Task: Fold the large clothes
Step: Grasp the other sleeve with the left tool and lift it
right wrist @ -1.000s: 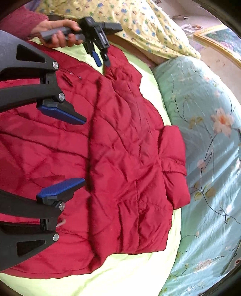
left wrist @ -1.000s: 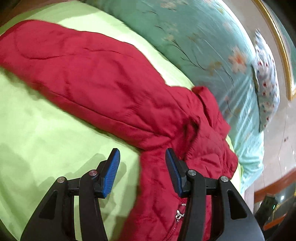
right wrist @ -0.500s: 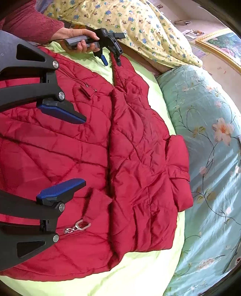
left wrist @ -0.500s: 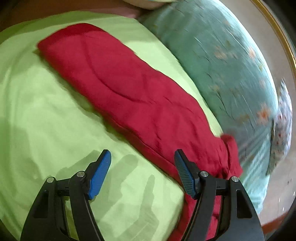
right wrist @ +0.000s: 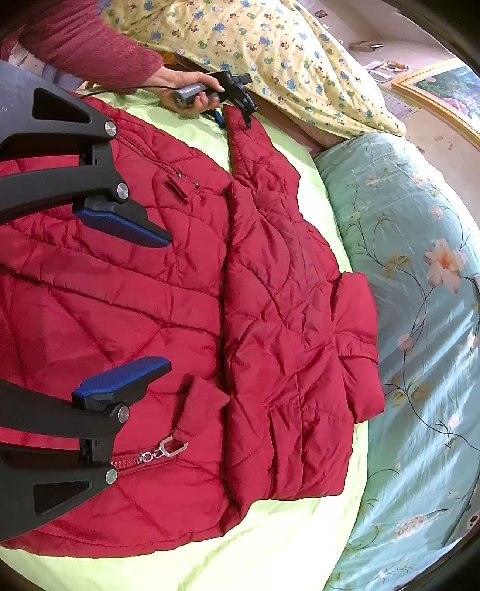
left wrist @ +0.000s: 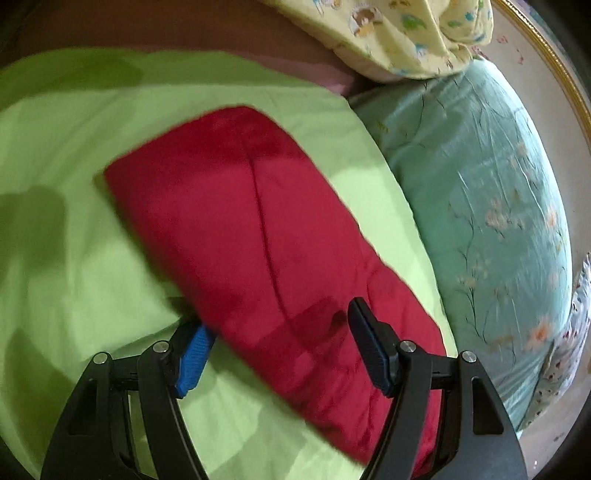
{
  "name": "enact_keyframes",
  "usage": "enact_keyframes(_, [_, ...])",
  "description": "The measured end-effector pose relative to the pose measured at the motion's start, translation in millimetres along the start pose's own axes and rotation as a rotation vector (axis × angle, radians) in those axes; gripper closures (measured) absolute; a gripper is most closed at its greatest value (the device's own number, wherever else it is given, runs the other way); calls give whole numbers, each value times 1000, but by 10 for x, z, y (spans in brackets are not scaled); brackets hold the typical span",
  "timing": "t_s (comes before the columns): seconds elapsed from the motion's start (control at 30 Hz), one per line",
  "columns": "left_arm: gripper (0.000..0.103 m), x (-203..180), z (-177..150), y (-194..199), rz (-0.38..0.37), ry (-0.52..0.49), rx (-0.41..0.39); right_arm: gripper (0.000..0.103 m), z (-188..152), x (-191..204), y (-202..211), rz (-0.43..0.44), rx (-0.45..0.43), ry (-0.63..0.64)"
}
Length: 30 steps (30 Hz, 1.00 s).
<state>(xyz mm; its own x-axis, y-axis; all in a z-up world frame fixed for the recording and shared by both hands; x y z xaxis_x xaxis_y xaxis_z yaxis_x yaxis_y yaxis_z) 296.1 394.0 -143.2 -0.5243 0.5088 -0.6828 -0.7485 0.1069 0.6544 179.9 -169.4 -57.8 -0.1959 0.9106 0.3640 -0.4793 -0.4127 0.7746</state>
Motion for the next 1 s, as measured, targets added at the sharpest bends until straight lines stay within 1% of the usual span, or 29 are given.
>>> enact_keyframes(0.1, [33,-42,42,-41,22,-27,-1,40,-18,-16,-17,1,8,-7])
enact_keyframes(0.13, [35,-69,40,-35,25,-46,-3,40,-23,-23,-17,1,9,-9])
enact_keyframes(0.17, [47,-105,33,-17,24,-64,-9,40,-30,-32,-16,3,9,-12])
enact_keyframes(0.2, [56,-134,30,-8,17,-81,-10,40,-35,-40,-13,1,7,-12])
enact_keyframes(0.23, [74,-159,20,5,1,-95,-5,40,-37,-52,-11,-3,6,-11])
enact_keyframes(0.27, [85,-191,17,29,-22,-105,-1,40,-37,-62,-12,-7,5,-13])
enact_keyframes(0.33, [89,-235,13,119,-54,-121,-14,40,-38,-91,-9,-6,5,-22])
enact_keyframes(0.43, [91,-348,4,261,-108,-143,-28,40,-36,-118,16,6,-1,-36])
enact_keyframes(0.6, [91,-660,-152,576,-190,-229,-49,40,-35,-158,38,18,-9,-56])
enact_keyframes(0.77, [91,-1064,-430,839,-273,-322,-58,40,-53,-203,48,38,-12,-85])
enact_keyframes(1.0, [91,-1717,-1029,1001,-398,-465,9,40,-25,-287,128,50,-34,-111])
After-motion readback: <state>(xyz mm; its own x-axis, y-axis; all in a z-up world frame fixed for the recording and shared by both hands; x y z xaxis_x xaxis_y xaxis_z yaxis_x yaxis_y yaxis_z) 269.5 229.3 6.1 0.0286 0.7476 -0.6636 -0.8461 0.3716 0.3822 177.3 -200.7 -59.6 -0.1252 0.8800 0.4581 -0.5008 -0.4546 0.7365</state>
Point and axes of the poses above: each gripper's, at about its wrist camera, not at the fingertips, and y roughly against the way its jaws point, x to its left, z to its top, the point moved 6 cm from there along -y, roughly the way its jaws point, and after that the axes turned 6 degrees about x, right-handed, at the moved point
